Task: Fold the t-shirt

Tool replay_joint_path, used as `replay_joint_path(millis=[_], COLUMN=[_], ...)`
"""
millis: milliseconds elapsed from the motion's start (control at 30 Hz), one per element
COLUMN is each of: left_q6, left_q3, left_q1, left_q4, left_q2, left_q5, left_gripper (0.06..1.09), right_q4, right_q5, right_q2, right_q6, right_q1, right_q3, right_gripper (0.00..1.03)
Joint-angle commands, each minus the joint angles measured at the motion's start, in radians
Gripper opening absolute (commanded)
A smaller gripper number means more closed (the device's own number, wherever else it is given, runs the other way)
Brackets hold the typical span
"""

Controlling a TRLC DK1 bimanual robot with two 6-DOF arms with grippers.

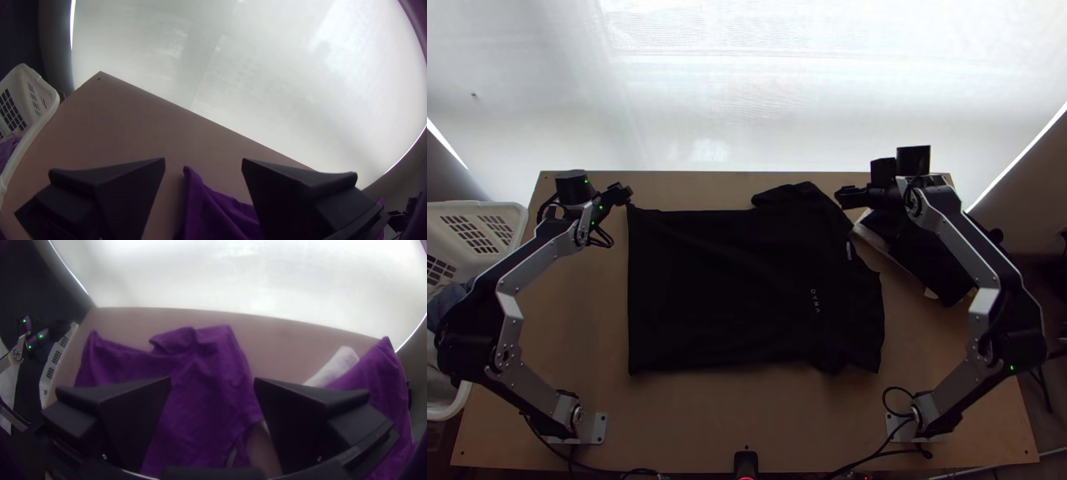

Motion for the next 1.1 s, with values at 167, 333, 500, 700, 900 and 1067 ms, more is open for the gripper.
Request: replay_joint_path(millis=[167, 333, 500, 700, 900, 1067], left_q6=[0.15, 0.18, 0.114, 0.104, 0.176, 0.18], left_q3=[-0.181, -0.349, -0.425, -0.435, -0.433, -0.444], left_q1=[-0.05, -0.111, -0.18, -0.165, -0.117, -0.111], left_q4=[-0.424, -0.474, -0.513, -0.553, -0.571, -0.636], left_q2=[-0.345, -0.589, -0.746, -0.789, -0.799, -0.83], left_q5=[0.094, 0.094, 0.09, 0.085, 0.087, 0.094], left_gripper=[1.03, 1.03, 1.03, 1.04, 1.03, 1.03], right_q4=[-0.573, -0.657, -0.594, -0.55, -0.491, -0.416], right_q5=[-0.06, -0.08, -0.097, -0.095, -0.095, -0.093], right_q2=[-0.336, -0.376, -0.384, -0.405, -0.393, -0.39], right_q6=[-0.02, -0.066, -0.057, -0.028, -0.031, -0.033], right_q1=[-0.174, -0.285, -0.305, -0.271, -0.256, -0.24], right_q3=[-0.375, -0.55, -0.66, -0.703, -0.72, -0.726], right_gripper=[0.93, 0.93, 0.92, 0.74, 0.68, 0.58])
